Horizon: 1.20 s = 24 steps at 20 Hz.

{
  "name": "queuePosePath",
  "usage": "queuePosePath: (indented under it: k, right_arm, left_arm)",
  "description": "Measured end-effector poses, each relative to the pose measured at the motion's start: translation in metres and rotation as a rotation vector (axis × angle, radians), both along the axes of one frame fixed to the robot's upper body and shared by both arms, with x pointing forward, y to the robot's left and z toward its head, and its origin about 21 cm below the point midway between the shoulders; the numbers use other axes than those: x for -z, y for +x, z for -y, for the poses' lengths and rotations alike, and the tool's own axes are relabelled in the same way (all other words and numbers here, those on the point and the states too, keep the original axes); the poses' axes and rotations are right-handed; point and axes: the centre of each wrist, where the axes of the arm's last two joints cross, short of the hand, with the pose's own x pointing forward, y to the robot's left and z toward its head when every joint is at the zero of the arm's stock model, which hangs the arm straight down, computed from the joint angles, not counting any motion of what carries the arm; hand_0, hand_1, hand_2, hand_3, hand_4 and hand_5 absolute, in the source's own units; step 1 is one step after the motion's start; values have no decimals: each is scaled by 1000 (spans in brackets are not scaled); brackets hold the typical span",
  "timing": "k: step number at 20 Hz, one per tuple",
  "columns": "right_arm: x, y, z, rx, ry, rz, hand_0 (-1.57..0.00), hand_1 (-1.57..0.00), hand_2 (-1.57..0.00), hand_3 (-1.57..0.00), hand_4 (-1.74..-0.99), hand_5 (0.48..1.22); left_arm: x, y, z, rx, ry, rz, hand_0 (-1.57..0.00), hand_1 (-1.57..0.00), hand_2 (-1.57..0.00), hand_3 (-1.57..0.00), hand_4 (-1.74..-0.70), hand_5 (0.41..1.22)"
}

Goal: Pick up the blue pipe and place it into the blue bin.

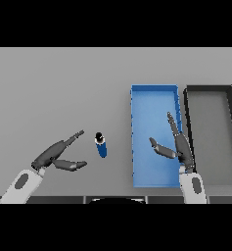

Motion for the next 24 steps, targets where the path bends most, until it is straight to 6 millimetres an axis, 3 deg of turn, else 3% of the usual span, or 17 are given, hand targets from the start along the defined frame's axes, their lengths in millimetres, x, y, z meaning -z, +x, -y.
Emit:
queuePosePath:
  k: [5, 13, 19, 22, 23, 24]
  right_arm:
    - [2, 0, 0, 7, -9, -18, 1, 1, 1, 1, -1210, 564]
    - [3, 1, 3, 10, 14, -20, 1, 1, 1, 1, -1200, 549]
    - [4, -2, 5, 16, 10, -28, 1, 1, 1, 1, -1192, 549]
    - [3, -1, 6, 17, 6, -19, 1, 1, 1, 1, -1188, 556]
    - [6, -2, 5, 14, 2, -19, 1, 1, 1, 1, -1196, 560]
    - [6, -2, 5, 10, 9, -17, 1, 1, 1, 1, -1192, 560]
  left_arm:
    - [14, -5, 34, 72, -47, 16, 1, 1, 1, 1, -1149, 484]
    - [41, 19, 77, 33, -120, 2, 1, 1, 1, 1, -1137, 495]
    - [63, 26, 94, 23, -145, 17, 1, 1, -51, -16, -1117, 543]
    - [64, 32, 104, 23, -231, -27, 1, -118, -269, -202, -1217, 635]
    - [65, 34, 105, 20, -257, -43, -39, -248, -417, -345, -1268, 675]
    - [65, 33, 106, 26, -295, -51, -179, -411, -578, -590, -1301, 784]
